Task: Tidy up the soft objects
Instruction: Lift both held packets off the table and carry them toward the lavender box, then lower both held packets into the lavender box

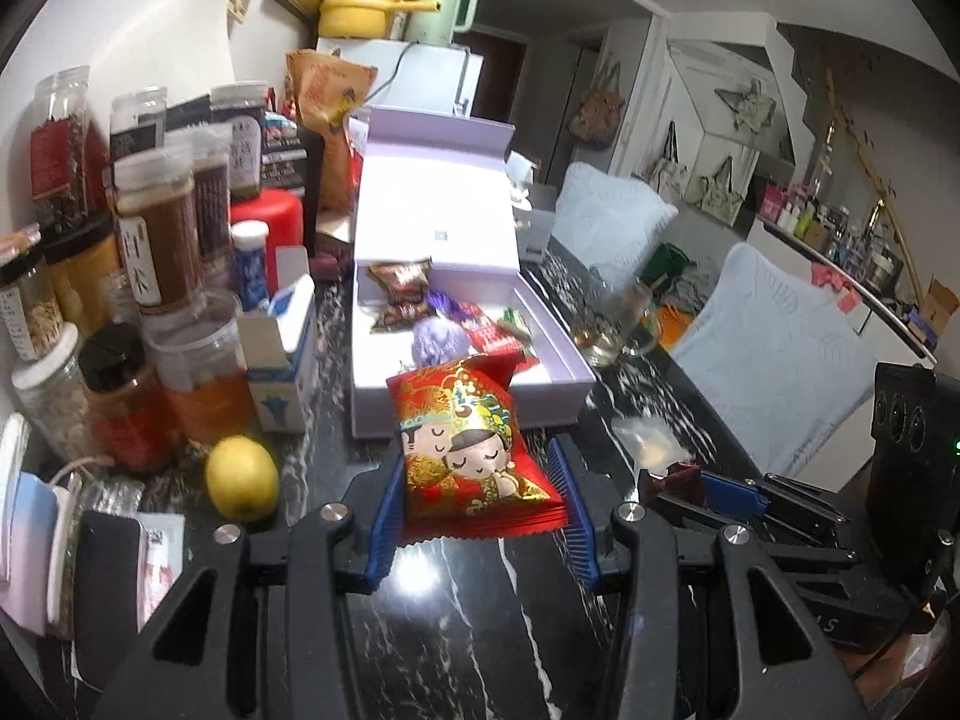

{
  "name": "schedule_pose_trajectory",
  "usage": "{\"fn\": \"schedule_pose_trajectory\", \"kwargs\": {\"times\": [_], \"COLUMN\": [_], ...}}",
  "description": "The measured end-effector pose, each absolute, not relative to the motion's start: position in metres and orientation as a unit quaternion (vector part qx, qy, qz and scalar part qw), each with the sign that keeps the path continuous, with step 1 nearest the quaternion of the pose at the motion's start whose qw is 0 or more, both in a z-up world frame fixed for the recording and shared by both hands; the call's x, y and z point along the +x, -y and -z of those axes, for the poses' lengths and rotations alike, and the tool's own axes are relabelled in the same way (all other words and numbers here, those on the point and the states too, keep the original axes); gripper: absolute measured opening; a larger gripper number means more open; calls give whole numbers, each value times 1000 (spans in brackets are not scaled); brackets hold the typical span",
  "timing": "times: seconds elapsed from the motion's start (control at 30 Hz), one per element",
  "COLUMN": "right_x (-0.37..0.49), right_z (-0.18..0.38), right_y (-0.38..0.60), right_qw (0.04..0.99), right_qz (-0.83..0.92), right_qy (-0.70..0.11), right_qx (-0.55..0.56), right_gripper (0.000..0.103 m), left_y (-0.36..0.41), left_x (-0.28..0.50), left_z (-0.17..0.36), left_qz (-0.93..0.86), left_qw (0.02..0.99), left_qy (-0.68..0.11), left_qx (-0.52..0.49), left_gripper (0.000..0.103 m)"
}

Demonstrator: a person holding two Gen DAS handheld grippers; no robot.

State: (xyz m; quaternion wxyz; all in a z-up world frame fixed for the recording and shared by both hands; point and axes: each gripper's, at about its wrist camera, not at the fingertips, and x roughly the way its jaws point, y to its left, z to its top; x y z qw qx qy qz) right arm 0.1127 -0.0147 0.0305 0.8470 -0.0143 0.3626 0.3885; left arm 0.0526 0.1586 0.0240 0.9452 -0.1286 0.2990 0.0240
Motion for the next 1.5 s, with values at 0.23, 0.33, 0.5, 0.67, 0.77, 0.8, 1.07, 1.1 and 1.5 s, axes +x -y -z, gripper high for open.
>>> {"fn": "schedule_pose_trajectory", "kwargs": {"times": [0.23,0.33,0.5,0.67,0.77,0.8,1.07,1.1,1.5], "right_x": [124,133,150,171,186,191,231,238,311], "right_z": [-56,-67,-83,-94,-100,-102,-119,-120,-115], "right_y": [-1,-7,-17,-24,-29,-30,-41,-43,-63], "right_qw": [851,853,859,864,865,866,876,876,884], "right_qz": [-407,-412,-415,-413,-413,-412,-404,-402,-380], "right_qy": [-332,-320,-300,-286,-283,-281,-263,-265,-270], "right_qx": [-21,-22,-25,-24,-20,-20,-10,-10,25], "right_gripper": [41,41,41,41,41,41,41,41,41], "left_y": [-172,-175,-179,-183,-187,-189,-197,-198,-215], "left_x": [68,77,95,117,132,136,178,184,255], "left_z": [-41,-49,-59,-65,-70,-72,-86,-86,-83], "left_qz": [-22,-18,-11,7,15,17,27,27,6], "left_qw": [953,957,961,964,966,966,972,972,975], "left_qy": [-275,-264,-252,-241,-233,-229,-207,-206,-201], "left_qx": [-126,-121,-115,-114,-115,-116,-111,-109,-95], "left_gripper": [45,45,45,45,45,45,45,45,45]}}
